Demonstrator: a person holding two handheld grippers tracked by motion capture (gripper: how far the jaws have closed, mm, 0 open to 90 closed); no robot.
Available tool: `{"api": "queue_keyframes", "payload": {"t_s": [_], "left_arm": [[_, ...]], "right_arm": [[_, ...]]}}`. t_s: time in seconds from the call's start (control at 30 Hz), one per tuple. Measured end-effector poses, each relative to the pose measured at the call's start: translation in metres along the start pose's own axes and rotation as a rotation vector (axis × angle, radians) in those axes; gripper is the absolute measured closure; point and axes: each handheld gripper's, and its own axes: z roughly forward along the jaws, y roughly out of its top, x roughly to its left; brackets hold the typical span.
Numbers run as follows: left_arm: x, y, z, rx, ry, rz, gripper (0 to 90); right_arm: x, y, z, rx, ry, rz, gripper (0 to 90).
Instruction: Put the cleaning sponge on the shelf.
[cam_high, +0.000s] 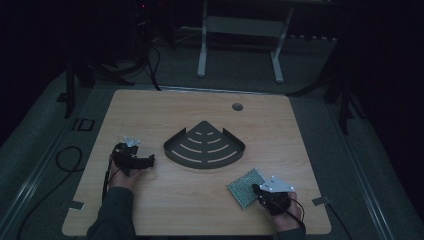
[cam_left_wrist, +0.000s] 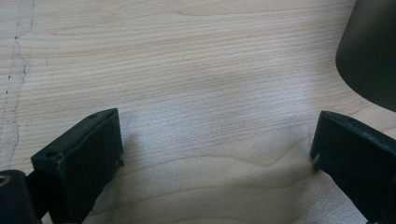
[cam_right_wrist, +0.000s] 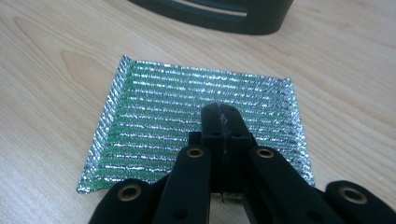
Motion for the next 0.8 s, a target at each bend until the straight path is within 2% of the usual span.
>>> {"api": "queue_keyframes", "payload": {"t_s": [0.13, 0.4, 0.8], "left_arm": [[0.000, 0.000, 0.000, -0.001, 0.000, 0.000, 2.5], [0.000, 0.000, 0.000, -0.001, 0.000, 0.000, 2.5], [0.000, 0.000, 0.000, 0.000, 0.000, 0.000, 2.5]], "right_arm": [[-0.002, -0.001, 0.003, 0.029, 0.009, 0.000, 90.0], [-0.007, -0.001, 0.005, 0.034, 0.001, 0.008, 90.0], [-0.024, -0.001, 0.006, 0.045, -0.051, 0.029, 89.9]]}}
